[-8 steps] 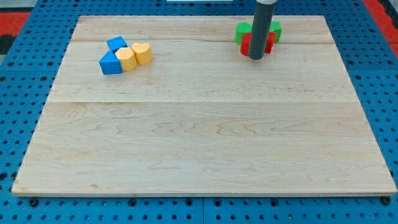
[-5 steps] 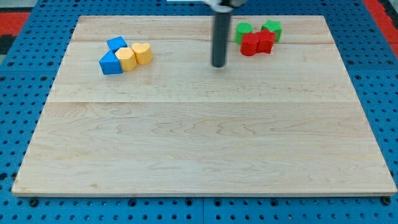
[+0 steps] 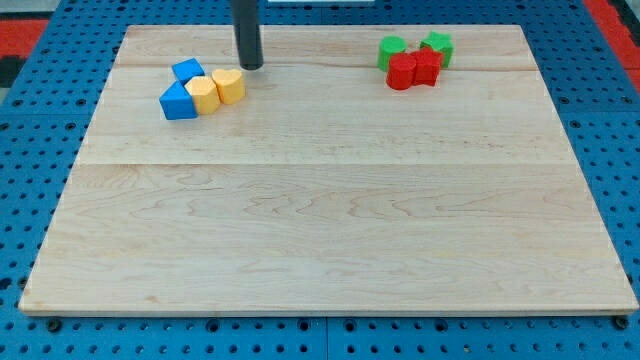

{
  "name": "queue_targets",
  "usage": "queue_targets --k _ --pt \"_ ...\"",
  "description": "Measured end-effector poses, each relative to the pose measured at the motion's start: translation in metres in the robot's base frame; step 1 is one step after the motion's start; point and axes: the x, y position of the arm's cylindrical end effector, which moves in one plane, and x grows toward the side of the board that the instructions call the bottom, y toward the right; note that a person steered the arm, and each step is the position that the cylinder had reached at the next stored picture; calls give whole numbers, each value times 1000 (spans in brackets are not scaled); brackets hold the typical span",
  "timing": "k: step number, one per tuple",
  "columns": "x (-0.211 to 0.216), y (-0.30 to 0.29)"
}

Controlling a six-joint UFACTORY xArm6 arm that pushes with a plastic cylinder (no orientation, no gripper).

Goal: Move the blue blocks to the bottom center

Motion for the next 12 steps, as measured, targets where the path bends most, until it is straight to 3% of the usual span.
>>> queue_targets --k 2,3,4,6,12 --pt "13 -103" --pt "13 -109" --pt "54 -110" --pt "143 -77" --pt "109 47"
